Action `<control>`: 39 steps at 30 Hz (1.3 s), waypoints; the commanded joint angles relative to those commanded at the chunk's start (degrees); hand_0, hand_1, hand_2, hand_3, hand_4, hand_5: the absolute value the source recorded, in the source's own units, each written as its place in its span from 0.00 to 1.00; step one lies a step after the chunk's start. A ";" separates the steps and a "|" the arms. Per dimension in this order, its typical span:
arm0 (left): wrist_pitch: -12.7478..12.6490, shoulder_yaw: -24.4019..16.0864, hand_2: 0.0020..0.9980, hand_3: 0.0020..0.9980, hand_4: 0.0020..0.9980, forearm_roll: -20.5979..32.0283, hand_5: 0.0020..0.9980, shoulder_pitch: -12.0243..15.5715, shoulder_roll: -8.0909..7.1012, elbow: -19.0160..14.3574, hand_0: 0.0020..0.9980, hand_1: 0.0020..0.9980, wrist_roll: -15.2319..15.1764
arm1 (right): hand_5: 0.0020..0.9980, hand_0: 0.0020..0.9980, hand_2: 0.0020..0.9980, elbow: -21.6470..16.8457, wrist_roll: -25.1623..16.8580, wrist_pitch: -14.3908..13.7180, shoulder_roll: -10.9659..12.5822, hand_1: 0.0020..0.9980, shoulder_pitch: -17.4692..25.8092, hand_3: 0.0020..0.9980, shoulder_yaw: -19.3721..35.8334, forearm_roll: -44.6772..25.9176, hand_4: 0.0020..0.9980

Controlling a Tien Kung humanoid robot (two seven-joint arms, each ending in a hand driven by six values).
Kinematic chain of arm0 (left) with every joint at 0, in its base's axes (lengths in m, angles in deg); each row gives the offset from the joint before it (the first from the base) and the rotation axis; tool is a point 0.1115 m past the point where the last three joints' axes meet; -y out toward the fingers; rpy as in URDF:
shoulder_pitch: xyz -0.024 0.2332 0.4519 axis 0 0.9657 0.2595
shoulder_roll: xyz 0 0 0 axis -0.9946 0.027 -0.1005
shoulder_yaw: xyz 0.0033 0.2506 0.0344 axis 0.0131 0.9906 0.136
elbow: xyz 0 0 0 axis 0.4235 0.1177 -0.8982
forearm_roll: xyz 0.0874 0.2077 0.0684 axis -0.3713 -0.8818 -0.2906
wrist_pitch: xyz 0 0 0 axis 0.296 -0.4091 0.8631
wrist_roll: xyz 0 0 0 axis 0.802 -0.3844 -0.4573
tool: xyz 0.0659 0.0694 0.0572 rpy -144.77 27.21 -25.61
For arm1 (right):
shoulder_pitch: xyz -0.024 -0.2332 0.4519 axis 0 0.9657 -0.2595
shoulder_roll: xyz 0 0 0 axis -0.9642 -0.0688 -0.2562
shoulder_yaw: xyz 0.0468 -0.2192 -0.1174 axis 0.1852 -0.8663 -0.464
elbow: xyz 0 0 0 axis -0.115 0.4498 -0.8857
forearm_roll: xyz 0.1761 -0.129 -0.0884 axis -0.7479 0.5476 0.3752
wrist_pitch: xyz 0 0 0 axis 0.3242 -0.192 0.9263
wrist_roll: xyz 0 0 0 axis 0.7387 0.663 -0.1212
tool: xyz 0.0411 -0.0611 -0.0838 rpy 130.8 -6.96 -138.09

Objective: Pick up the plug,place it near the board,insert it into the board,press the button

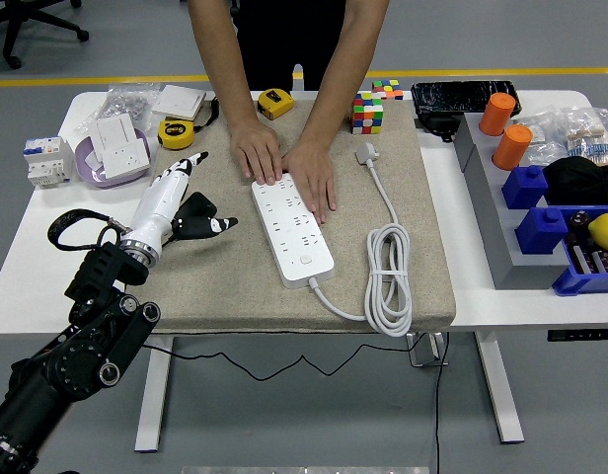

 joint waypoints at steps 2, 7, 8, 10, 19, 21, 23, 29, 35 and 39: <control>-0.22 -0.16 0.86 0.86 1.00 -0.35 0.19 -0.12 0.00 0.60 0.85 0.89 -0.01 | 0.58 0.85 0.71 0.00 0.01 0.01 0.01 0.74 0.00 0.67 0.00 0.03 0.98; -1.46 -1.10 0.86 0.86 1.00 -2.88 0.19 -0.35 0.00 3.44 0.85 0.89 0.41 | 0.58 0.85 0.71 0.00 0.08 0.07 0.06 0.74 0.16 0.67 0.14 0.33 0.98; -1.66 -1.24 0.86 0.86 1.00 -3.30 0.19 -0.32 0.00 3.73 0.85 0.89 0.50 | 0.58 0.85 0.71 0.00 0.10 0.09 0.07 0.74 0.20 0.67 0.19 0.39 0.98; -1.86 -1.39 0.76 0.77 1.00 -3.71 0.16 -0.29 0.00 4.04 0.77 0.79 0.61 | 0.58 0.85 0.71 0.00 0.09 0.08 0.07 0.74 0.24 0.67 0.16 0.38 0.98; -5.47 -1.54 0.69 0.64 1.00 -5.17 0.14 -2.13 0.00 8.31 0.68 0.70 -0.43 | 0.58 0.85 0.71 0.00 0.05 0.07 0.27 0.74 -0.08 0.67 -0.40 0.09 0.98; -6.66 -1.54 0.65 0.62 0.99 -5.32 0.15 -2.83 0.00 9.60 0.63 0.68 -0.92 | 0.58 0.85 0.71 0.00 0.05 0.06 0.32 0.74 -0.17 0.67 -0.45 0.09 0.98; -7.01 -1.63 0.65 0.62 0.99 -5.73 0.15 -3.64 0.00 10.93 0.63 0.68 -1.15 | 0.58 0.85 0.71 0.00 0.00 0.06 0.36 0.74 -0.24 0.67 -0.72 -0.13 0.98; -6.56 -1.84 0.64 0.62 1.00 -5.73 0.17 -4.17 0.00 12.35 0.61 0.68 -1.21 | 0.58 0.85 0.71 0.00 0.10 0.05 0.34 0.74 -0.16 0.67 -0.47 0.03 0.98; -5.59 -1.78 0.64 0.62 0.98 -6.01 0.14 -4.87 0.00 13.44 0.61 0.68 -0.99 | 0.58 0.85 0.71 0.00 0.24 0.08 0.39 0.74 -0.12 0.67 -0.18 0.34 0.97; -5.29 -1.66 0.64 0.62 0.97 -6.36 0.15 -5.63 0.00 14.42 0.61 0.68 -0.92 | 0.58 0.85 0.71 0.00 0.05 -0.02 0.42 0.74 -0.45 0.67 -0.84 -0.38 0.97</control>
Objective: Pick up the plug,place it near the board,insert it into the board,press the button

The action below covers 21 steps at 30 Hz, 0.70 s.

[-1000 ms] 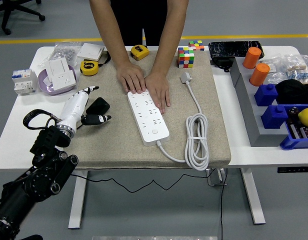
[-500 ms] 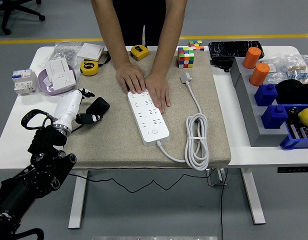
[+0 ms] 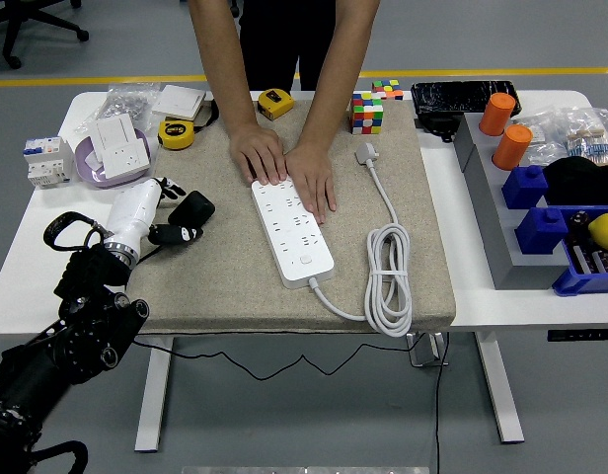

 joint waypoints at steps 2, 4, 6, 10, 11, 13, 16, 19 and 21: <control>-0.03 0.04 0.64 0.62 0.97 -0.10 0.15 -0.16 0.00 0.31 0.61 0.68 0.03 | 0.58 0.85 0.71 0.00 -0.01 -0.03 0.00 0.74 -0.07 0.67 -0.15 -0.16 0.97; -0.29 0.22 0.64 0.62 0.97 -0.10 0.15 -0.23 0.00 0.54 0.61 0.68 0.12 | 0.58 0.85 0.71 0.00 0.01 -0.05 0.01 0.74 -0.05 0.67 -0.13 -0.18 0.97; -0.45 0.36 0.50 0.54 0.91 -0.17 0.16 -0.26 0.00 0.62 0.46 0.43 0.22 | 0.58 0.85 0.71 0.00 0.11 -0.04 0.01 0.74 0.01 0.67 0.08 0.03 0.97; -0.98 0.80 0.50 0.54 0.91 -0.17 0.16 -0.20 0.00 0.58 0.46 0.43 0.01 | 0.58 0.85 0.71 0.00 0.24 -0.04 0.05 0.74 0.13 0.67 0.39 0.28 0.97; -1.21 0.94 0.50 0.54 0.91 -0.13 0.16 -0.15 0.00 0.46 0.46 0.43 -0.06 | 0.58 0.85 0.71 0.00 0.23 -0.06 0.06 0.74 0.13 0.67 0.37 0.22 0.97; -1.32 1.14 0.39 0.50 0.67 -0.23 0.15 -0.07 0.00 0.25 0.35 0.26 0.01 | 0.58 0.85 0.71 0.00 0.19 -0.09 0.06 0.74 0.12 0.67 0.29 0.08 0.97; -1.40 1.45 0.39 0.50 0.67 -0.69 0.15 -0.02 0.00 -0.21 0.35 0.26 0.35 | 0.58 0.85 0.71 0.00 0.18 -0.11 0.02 0.74 0.10 0.67 0.26 -0.02 0.97; -1.25 2.21 0.32 0.48 0.61 -0.53 0.12 0.10 0.00 -1.16 0.34 0.22 0.82 | 0.58 0.85 0.71 0.00 0.15 -0.13 -0.03 0.74 0.07 0.67 0.15 -0.17 0.97; -1.00 3.18 0.32 0.48 0.61 0.03 0.12 0.22 0.00 -2.13 0.34 0.22 1.09 | 0.58 0.85 0.71 0.00 0.16 -0.15 -0.06 0.74 0.05 0.67 0.26 -0.18 0.97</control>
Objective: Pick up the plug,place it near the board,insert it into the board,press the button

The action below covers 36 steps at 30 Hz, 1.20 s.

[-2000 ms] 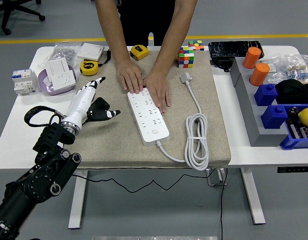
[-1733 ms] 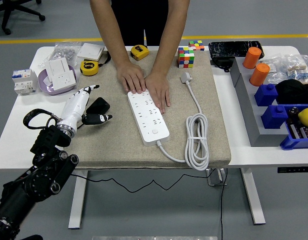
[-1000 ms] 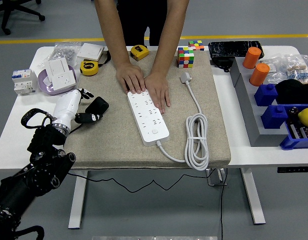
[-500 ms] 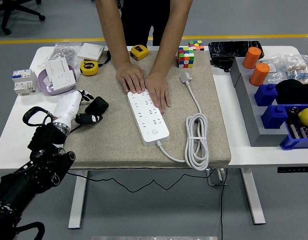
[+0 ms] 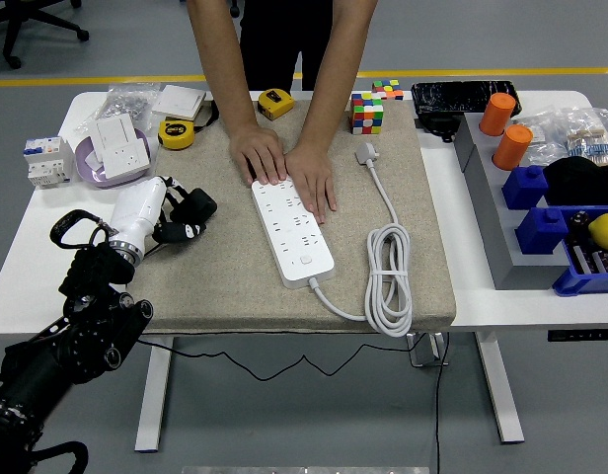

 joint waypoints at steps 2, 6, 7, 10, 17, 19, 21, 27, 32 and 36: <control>0.25 1.65 0.32 0.48 0.61 1.31 0.12 0.16 0.00 -1.39 0.34 0.22 0.21 | 0.58 0.85 0.71 0.00 -0.01 -0.02 -0.01 0.74 0.02 0.67 0.02 -0.07 0.97; 0.83 5.87 0.33 0.47 0.60 4.85 0.12 0.55 0.00 -4.82 0.34 0.22 0.40 | 0.58 0.85 0.71 0.00 0.04 -0.04 -0.03 0.74 0.19 0.67 0.37 0.09 0.97; 0.95 7.30 0.33 0.47 0.60 5.96 0.12 0.65 0.00 -5.99 0.34 0.22 0.43 | 0.58 0.85 0.71 0.00 0.07 -0.03 -0.04 0.74 0.26 0.67 0.52 0.20 0.97; 1.36 11.15 0.32 0.46 0.60 8.88 0.13 0.83 -1.97 -9.31 0.34 0.22 0.51 | 0.58 0.85 0.71 0.00 0.12 -0.03 -0.07 0.74 0.43 0.67 0.76 0.33 0.97; 1.65 16.40 0.31 0.45 0.60 11.35 0.13 0.23 -4.63 -14.97 0.34 0.22 0.45 | 0.58 0.85 0.71 0.00 0.03 -0.05 -0.11 0.74 0.53 0.67 0.33 -0.08 0.97; 1.78 17.31 0.31 0.45 0.60 11.40 0.13 -0.24 -4.83 -15.64 0.34 0.22 0.37 | 0.58 0.85 0.71 0.00 0.02 -0.04 -0.12 0.74 0.49 0.67 0.21 -0.15 0.97; 2.20 18.50 0.31 0.45 0.59 11.33 0.13 -0.85 -5.07 -16.10 0.34 0.22 0.47 | 0.58 0.85 0.71 0.00 -0.03 -0.06 -0.09 0.74 0.41 0.67 0.02 -0.32 0.97; 3.82 19.97 0.31 0.45 0.59 8.31 0.13 -1.99 -4.31 -15.67 0.35 0.23 1.12 | 0.59 0.85 0.71 0.00 0.14 0.01 -0.03 0.74 0.43 0.67 0.43 0.17 0.97; 4.53 20.73 0.31 0.45 0.59 6.10 0.13 -2.60 -4.02 -13.63 0.35 0.23 1.22 | 0.59 0.85 0.71 0.00 0.11 0.00 -0.01 0.74 0.44 0.67 0.27 0.08 0.97; 4.76 20.74 0.32 0.44 0.59 5.07 0.12 -3.01 -4.03 -11.86 0.35 0.23 1.25 | 0.59 0.85 0.71 0.00 0.07 0.00 0.01 0.74 0.40 0.67 0.15 -0.03 0.97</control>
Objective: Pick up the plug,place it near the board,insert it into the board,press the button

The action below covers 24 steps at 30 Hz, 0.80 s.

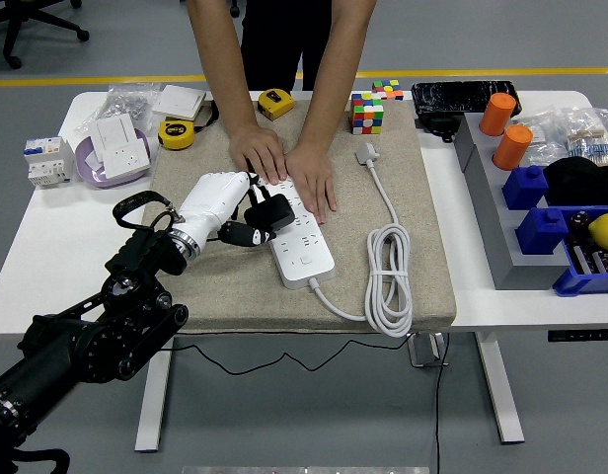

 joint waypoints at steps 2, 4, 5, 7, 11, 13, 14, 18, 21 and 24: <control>0.06 -0.17 0.32 0.44 0.59 -0.41 0.12 -0.02 -0.07 0.32 0.35 0.23 0.05 | 0.59 0.85 0.71 0.00 0.01 -0.01 0.02 0.74 -0.01 0.67 0.07 0.04 0.97; 0.21 -0.29 0.32 0.44 0.59 -0.82 0.12 -0.06 -0.14 0.37 0.36 0.23 0.15 | 0.58 0.85 0.71 0.00 0.03 -0.01 0.05 0.74 -0.03 0.67 0.18 0.10 0.97; 0.32 -0.29 0.32 0.44 0.59 -0.90 0.12 -0.07 -0.21 0.31 0.36 0.23 0.21 | 0.58 0.85 0.71 0.00 0.03 -0.02 0.06 0.74 -0.04 0.67 0.19 0.10 0.97; 0.58 -0.26 0.32 0.44 0.59 -0.96 0.12 -0.13 -0.35 0.08 0.36 0.23 0.32 | 0.58 0.85 0.71 0.00 0.01 -0.03 0.08 0.74 -0.11 0.67 0.17 0.04 0.97; 1.04 -0.13 0.32 0.44 0.58 -0.91 0.11 -0.19 -0.55 -0.37 0.36 0.23 0.40 | 0.59 0.85 0.71 0.00 -0.02 -0.05 0.05 0.74 -0.21 0.67 0.14 -0.07 0.97; 1.42 -0.09 0.32 0.44 0.58 -1.09 0.11 -0.23 -0.65 -0.44 0.36 0.23 0.52 | 0.59 0.85 0.71 0.00 -0.01 -0.06 0.02 0.74 -0.23 0.67 0.20 -0.07 0.97; 1.63 -0.03 0.32 0.44 0.58 -1.03 0.11 -0.23 -0.72 -0.48 0.36 0.23 0.59 | 0.59 0.85 0.71 0.00 -0.01 -0.06 0.02 0.74 -0.23 0.67 0.21 -0.07 0.97; 2.52 0.41 0.32 0.43 0.57 0.16 0.11 -0.17 -1.14 -1.09 0.36 0.24 0.90 | 0.59 0.85 0.71 0.00 0.04 -0.07 0.04 0.74 -0.14 0.67 0.47 0.11 0.97; 2.95 0.34 0.32 0.41 0.57 0.13 0.11 -0.22 -1.26 -1.16 0.37 0.24 1.00 | 0.58 0.85 0.71 0.00 0.09 -0.06 0.05 0.74 -0.11 0.67 0.69 0.30 0.97; 3.33 0.27 0.32 0.41 0.57 0.13 0.11 -0.23 -1.37 -1.18 0.37 0.24 1.07 | 0.58 0.85 0.71 0.00 0.02 -0.10 0.04 0.74 -0.14 0.67 0.47 0.01 0.97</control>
